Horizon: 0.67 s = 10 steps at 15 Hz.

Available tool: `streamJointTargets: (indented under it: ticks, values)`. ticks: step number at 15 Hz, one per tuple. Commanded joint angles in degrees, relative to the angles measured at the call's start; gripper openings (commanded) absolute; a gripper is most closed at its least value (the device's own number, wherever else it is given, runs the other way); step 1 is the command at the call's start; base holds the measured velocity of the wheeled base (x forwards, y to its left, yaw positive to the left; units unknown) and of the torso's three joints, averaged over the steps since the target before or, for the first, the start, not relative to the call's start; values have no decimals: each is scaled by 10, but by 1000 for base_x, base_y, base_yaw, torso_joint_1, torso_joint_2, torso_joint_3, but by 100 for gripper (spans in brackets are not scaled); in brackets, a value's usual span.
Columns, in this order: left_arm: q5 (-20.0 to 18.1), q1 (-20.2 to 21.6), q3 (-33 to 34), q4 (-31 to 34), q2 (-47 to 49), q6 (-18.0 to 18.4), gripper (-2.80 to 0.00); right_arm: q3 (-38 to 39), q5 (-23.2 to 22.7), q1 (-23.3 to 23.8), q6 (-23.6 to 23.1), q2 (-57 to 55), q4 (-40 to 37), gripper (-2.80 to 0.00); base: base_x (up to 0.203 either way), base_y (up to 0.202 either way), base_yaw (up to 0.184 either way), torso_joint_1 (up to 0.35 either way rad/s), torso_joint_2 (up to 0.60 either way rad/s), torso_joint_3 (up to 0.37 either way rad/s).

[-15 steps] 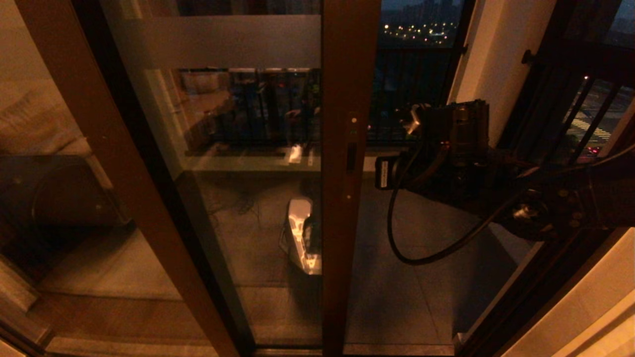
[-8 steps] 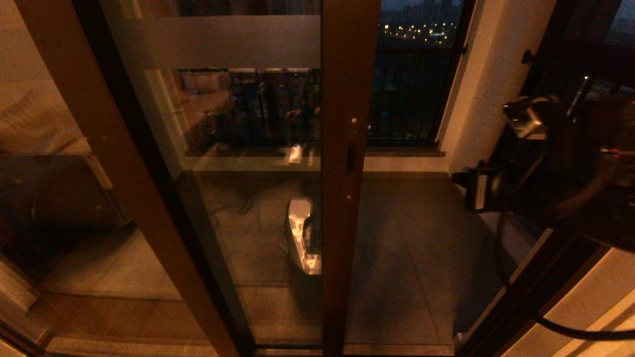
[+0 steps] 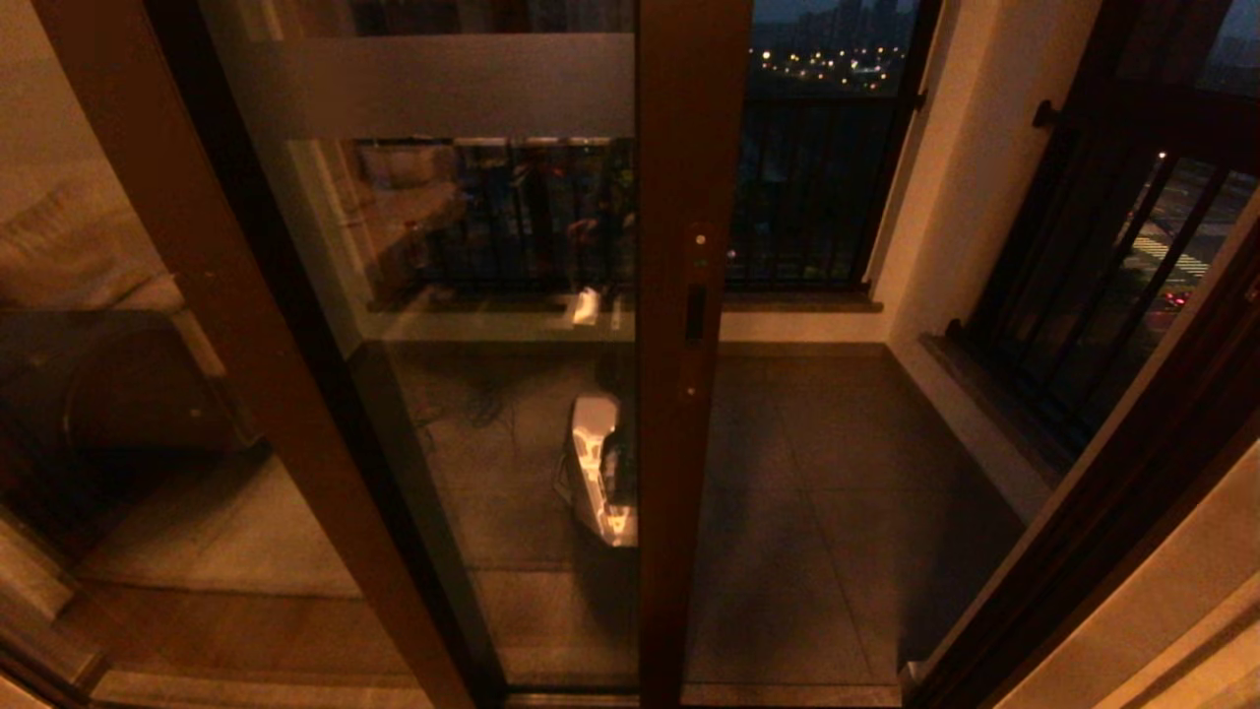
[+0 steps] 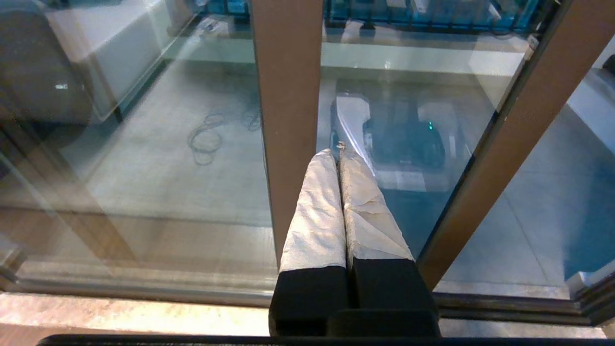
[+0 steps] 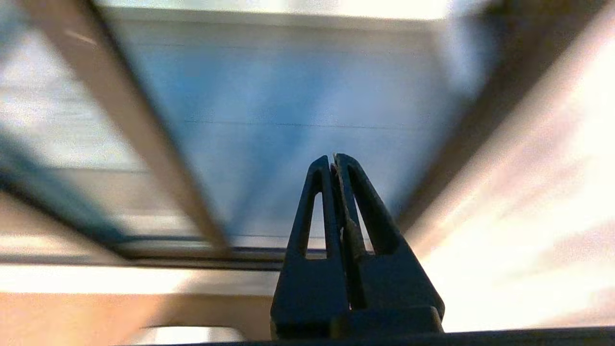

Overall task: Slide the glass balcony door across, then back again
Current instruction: Open the slid door

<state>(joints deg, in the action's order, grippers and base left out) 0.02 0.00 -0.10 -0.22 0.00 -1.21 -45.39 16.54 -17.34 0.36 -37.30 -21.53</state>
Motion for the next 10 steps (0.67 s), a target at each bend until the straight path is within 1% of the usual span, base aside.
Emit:
streamJointTargets:
  ticks: [1,2,3,4,5,6,8,9,10]
  values:
    - [1,0,0,0,0,0,-280,2,5,57,-38,127,-44,-280,0,0,0,0,0,0]
    - [1,0,0,0,0,0,-280,-3,8,94,-62,160,-59,-280,0,0,0,0,0,0]
    - [1,0,0,0,0,0,-280,-13,9,110,-74,189,-72,-280,0,0,0,0,0,0]
    - [0,0,0,0,-1,0,-280,-32,10,117,-75,213,-88,-280,0,0,0,0,0,0]
    - [1,0,0,0,0,0,-280,-63,11,121,-64,217,-102,-280,0,0,0,0,0,0]
    - [0,0,0,0,0,0,-280,-89,11,123,-51,216,-132,-280,0,0,0,0,0,0]
    - [0,0,0,0,0,0,-280,-131,13,124,-46,216,-176,-280,0,0,0,0,0,0]
    - [0,0,0,0,0,0,-280,-161,12,128,-59,217,-205,-280,0,0,0,0,0,0]
    - [0,0,0,0,0,0,-280,-173,6,150,-86,220,-221,-280,0,0,0,0,0,0]
